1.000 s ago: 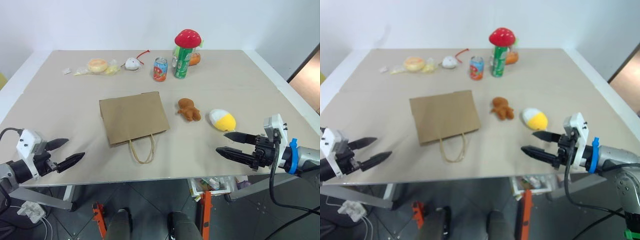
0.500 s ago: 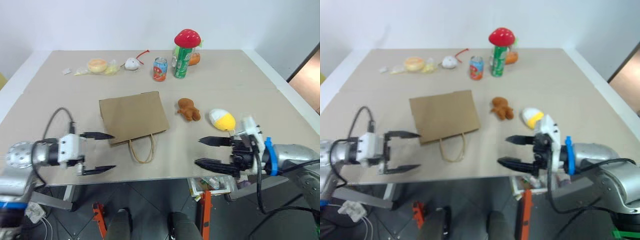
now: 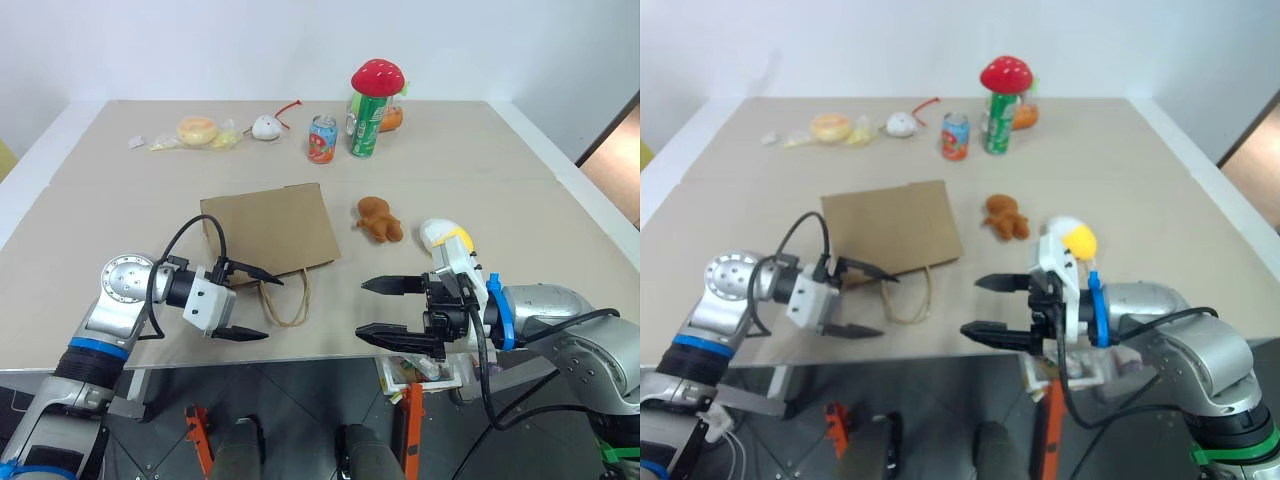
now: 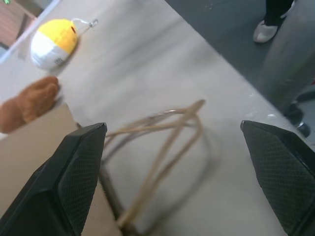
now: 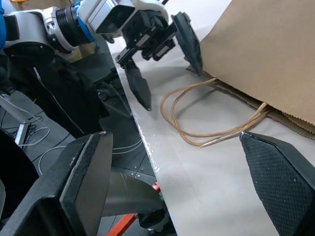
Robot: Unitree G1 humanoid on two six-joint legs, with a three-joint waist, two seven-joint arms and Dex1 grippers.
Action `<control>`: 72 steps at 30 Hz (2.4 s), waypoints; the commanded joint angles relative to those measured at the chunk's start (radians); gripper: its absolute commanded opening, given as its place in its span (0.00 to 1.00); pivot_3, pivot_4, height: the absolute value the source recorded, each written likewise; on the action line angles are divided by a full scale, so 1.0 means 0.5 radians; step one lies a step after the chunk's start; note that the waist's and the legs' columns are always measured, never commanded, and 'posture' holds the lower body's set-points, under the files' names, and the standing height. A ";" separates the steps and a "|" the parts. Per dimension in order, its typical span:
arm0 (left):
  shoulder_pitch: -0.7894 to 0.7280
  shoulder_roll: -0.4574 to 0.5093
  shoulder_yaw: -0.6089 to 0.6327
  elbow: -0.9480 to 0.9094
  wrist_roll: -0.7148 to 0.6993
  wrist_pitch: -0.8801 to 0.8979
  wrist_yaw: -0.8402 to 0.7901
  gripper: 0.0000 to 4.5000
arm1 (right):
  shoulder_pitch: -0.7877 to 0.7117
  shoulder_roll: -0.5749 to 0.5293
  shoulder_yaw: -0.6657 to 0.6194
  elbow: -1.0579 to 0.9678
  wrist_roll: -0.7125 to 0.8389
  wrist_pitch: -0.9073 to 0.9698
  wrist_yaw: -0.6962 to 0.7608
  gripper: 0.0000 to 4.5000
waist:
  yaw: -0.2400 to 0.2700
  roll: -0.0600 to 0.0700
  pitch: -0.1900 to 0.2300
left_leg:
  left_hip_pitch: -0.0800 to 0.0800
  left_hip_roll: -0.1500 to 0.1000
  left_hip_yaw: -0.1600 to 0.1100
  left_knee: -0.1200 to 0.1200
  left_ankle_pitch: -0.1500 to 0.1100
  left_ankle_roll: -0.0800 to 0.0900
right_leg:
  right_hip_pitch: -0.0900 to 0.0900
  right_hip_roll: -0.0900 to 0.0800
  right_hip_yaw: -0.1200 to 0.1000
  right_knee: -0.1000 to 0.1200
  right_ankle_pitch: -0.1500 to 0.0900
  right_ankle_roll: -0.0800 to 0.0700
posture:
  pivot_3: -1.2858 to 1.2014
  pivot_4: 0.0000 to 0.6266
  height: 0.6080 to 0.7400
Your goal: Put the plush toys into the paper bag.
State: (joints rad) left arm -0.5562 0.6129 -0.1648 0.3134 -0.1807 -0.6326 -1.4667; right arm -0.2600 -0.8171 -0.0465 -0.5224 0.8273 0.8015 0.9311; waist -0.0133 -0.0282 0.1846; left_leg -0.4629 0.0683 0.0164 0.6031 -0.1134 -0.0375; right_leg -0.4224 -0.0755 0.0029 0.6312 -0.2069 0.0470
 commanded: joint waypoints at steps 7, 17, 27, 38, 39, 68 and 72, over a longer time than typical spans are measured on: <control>-0.105 -0.059 -0.069 0.096 -0.007 -0.060 0.070 1.00 | 0.027 -0.036 -0.052 0.003 -0.206 -0.158 -0.072 0.99 | -0.001 0.000 0.000 | 0.000 0.000 0.000 0.000 0.001 0.001 | 0.000 0.000 0.000 0.001 0.000 0.001 | 0.52 0.24 1.00; -0.119 -0.107 -0.074 0.059 -0.011 0.035 0.157 1.00 | 0.053 -0.032 -0.052 0.016 -0.229 -0.188 -0.024 0.99 | -0.001 0.000 0.000 | 0.000 0.000 0.000 0.000 0.001 0.002 | 0.000 0.000 0.000 0.001 0.001 0.001 | 0.52 0.24 1.00; -0.160 -0.076 -0.077 0.093 0.014 0.117 0.171 0.85 | 0.086 -0.021 -0.065 0.004 -0.219 -0.182 -0.025 1.00 | -0.001 0.000 0.000 | 0.000 0.000 0.000 0.001 0.002 0.003 | 0.000 0.000 0.000 0.001 0.002 0.002 | 0.52 0.24 1.00; -0.187 -0.043 -0.061 -0.069 -0.138 0.408 0.077 0.06 | 0.083 -0.014 -0.058 0.011 -0.222 -0.181 -0.033 1.00 | -0.001 0.000 0.000 | 0.000 0.000 0.000 0.001 0.002 0.004 | 0.000 0.000 0.000 0.001 0.002 0.002 | 0.52 0.24 1.00; -0.202 -0.044 -0.050 -0.091 -0.157 0.464 0.078 0.02 | 0.080 -0.013 -0.056 0.014 -0.224 -0.182 -0.032 1.00 | -0.001 0.000 0.000 | 0.000 0.000 0.000 0.001 0.002 0.004 | 0.000 0.001 0.000 0.002 0.002 0.002 | 0.52 0.24 1.00; -0.548 -0.296 0.409 -0.700 -1.024 2.697 1.063 0.00 | -0.176 0.360 -0.037 0.182 -0.356 -0.361 -0.306 0.02 | -0.008 -0.001 0.000 | 0.001 -0.001 -0.007 0.003 0.005 0.007 | 0.002 0.006 0.001 0.004 0.004 0.006 | 0.52 0.24 1.00; -0.543 -0.312 0.420 -0.757 -1.065 2.756 1.112 0.00 | -0.396 0.498 0.180 0.348 -0.677 -0.478 -0.495 0.02 | -0.016 -0.001 0.000 | 0.002 -0.001 -0.007 0.003 0.005 0.007 | 0.001 0.006 0.002 0.004 0.007 0.004 | 0.52 0.24 1.00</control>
State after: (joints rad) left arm -0.8059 0.4547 0.0179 -0.0177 -0.6896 0.7391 -0.9223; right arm -0.4133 -0.5896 0.0106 -0.3633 0.5569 0.6069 0.7248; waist -0.0212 -0.0286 0.1847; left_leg -0.4619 0.0678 0.0125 0.6044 -0.1109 -0.0340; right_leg -0.4219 -0.0723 0.0040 0.6330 -0.2029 0.0487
